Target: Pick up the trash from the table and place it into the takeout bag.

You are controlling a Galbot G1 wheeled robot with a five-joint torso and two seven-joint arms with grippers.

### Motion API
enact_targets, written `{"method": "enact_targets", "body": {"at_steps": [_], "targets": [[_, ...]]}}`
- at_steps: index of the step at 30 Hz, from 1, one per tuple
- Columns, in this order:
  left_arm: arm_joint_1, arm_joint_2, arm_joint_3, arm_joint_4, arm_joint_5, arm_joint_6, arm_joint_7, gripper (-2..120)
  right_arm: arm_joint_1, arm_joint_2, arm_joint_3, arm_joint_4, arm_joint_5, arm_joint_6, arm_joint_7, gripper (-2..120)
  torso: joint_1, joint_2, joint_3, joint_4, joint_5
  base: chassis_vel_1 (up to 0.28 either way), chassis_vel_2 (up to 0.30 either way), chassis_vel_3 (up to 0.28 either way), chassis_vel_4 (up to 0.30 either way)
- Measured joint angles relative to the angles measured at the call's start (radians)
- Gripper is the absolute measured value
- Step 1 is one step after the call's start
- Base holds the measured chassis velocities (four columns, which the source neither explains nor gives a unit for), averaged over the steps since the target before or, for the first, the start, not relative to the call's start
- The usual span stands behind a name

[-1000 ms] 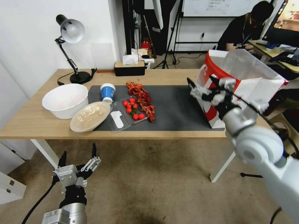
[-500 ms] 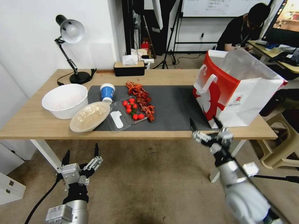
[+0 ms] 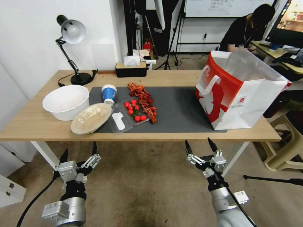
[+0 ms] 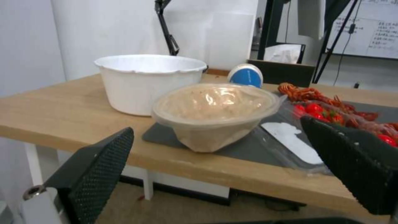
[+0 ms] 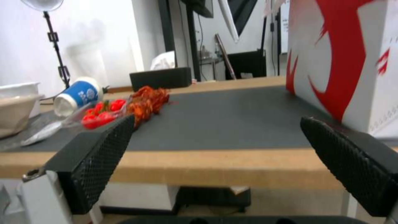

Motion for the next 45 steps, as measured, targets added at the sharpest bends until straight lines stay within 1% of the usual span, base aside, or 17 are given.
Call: {"method": "enact_targets", "body": {"at_steps": [3,5,6,9,10,12,13,14,17,18,21,23,26,32,37,40,45], "targets": [[-0.022,0.021,-0.012,0.0,-0.035,0.022,-0.008,100,-0.011,0.009,-0.006,-0.004,-0.009,0.006,-0.001,100,0.0,0.0,0.0,0.0,-0.0001,0.0,0.0,0.0,0.0],[-0.066,0.072,-0.044,-0.007,-0.156,0.075,-0.018,100,-0.025,0.017,-0.015,-0.006,-0.019,0.012,-0.003,100,0.0,0.0,0.0,-0.0001,-0.0003,0.0,0.0,0.0,0.0],[-0.066,0.072,-0.044,-0.007,-0.156,0.075,-0.018,100,-0.025,0.017,-0.015,-0.006,-0.019,0.012,-0.003,100,0.0,0.0,0.0,-0.0001,-0.0003,0.0,0.0,0.0,0.0],[-0.13,0.166,-0.083,-0.022,-0.403,0.159,-0.07,100,-0.027,0.017,-0.018,-0.006,-0.023,0.012,-0.003,100,0.0,0.0,0.0,-0.0002,-0.0001,0.0,0.0,0.0,0.0],[-0.13,0.166,-0.083,-0.022,-0.403,0.159,-0.07,100,-0.027,0.017,-0.018,-0.006,-0.023,0.012,-0.003,100,0.0,0.0,0.0,-0.0002,-0.0001,0.0,0.0,0.0,0.0],[-0.164,0.204,-0.103,-0.018,-0.509,0.192,-0.1,100,-0.027,0.017,-0.016,-0.003,-0.023,0.011,-0.002,100,0.0,0.0,0.0,-0.0001,-0.0003,0.0,0.0,0.0,0.0],[-0.208,0.243,-0.124,-0.008,-0.631,0.223,-0.14,100,-0.026,0.018,-0.012,0.001,-0.024,0.009,0.0,100,0.0,0.0,0.0,0.0,-0.0004,0.0,0.0,0.0,0.0],[-0.208,0.243,-0.124,-0.008,-0.631,0.223,-0.14,100,-0.026,0.018,-0.012,0.001,-0.024,0.009,0.0,100,0.0,0.0,0.0,0.0,-0.0004,0.0,0.0,0.0,0.0],[-0.286,0.311,-0.157,0.012,-0.861,0.271,-0.209,100,-0.028,0.021,-0.009,0.002,-0.032,0.005,0.004,100,0.0,0.0,0.0,-0.0003,-0.0002,0.0,0.0,0.0,0.0],[-0.286,0.311,-0.157,0.012,-0.861,0.271,-0.209,100,-0.028,0.021,-0.009,0.002,-0.032,0.005,0.004,100,0.0,0.0,0.0,-0.0003,-0.0002,0.0,0.0,0.0,0.0],[-0.335,0.365,-0.202,0.04,-1.054,0.304,-0.262,100,-0.008,0.008,-0.028,0.003,-0.034,-0.013,0.01,100,0.0,0.0,0.0,-0.0003,-0.0002,0.0,0.0,0.0,0.0],[-0.349,0.38,-0.216,0.056,-1.084,0.308,-0.269,100,0.005,0.004,-0.033,0.003,-0.033,-0.018,0.013,100,0.0,0.0,0.0,0.0005,0.0,0.0,0.0,0.0,0.0],[-0.374,0.409,-0.223,0.089,-1.105,0.321,-0.269,100,0.013,0.003,-0.033,0.003,-0.03,-0.026,0.018,100,0.0,0.0,0.0,0.0004,-0.0001,0.0,0.0,0.0,0.0],[-0.431,0.473,-0.209,0.169,-1.131,0.372,-0.229,100,0.014,0.001,-0.018,0.005,-0.027,-0.033,0.023,100,0.0,0.0,0.0,-0.0001,-0.0001,0.0,0.0,0.0,0.0],[-0.452,0.477,-0.205,0.182,-1.158,0.42,-0.225,100,0.011,0.0,-0.007,0.009,-0.026,-0.035,0.027,100,0.0,0.0,0.0,-0.0001,-0.0001,0.0,0.0,0.0,0.0],[-0.47,0.472,-0.208,0.188,-1.226,0.472,-0.227,100,0.005,-0.003,0.001,0.014,-0.026,-0.037,0.03,100,0.0,0.0,0.0,-0.0001,0.0,0.0,0.0,0.0,0.0],[-0.485,0.471,-0.201,0.203,-1.252,0.482,-0.238,100,0.005,-0.008,0.003,0.016,-0.026,-0.041,0.035,100,0.0,0.0,0.0,-0.0001,0.0,0.0,0.0,0.0,0.0]]}}
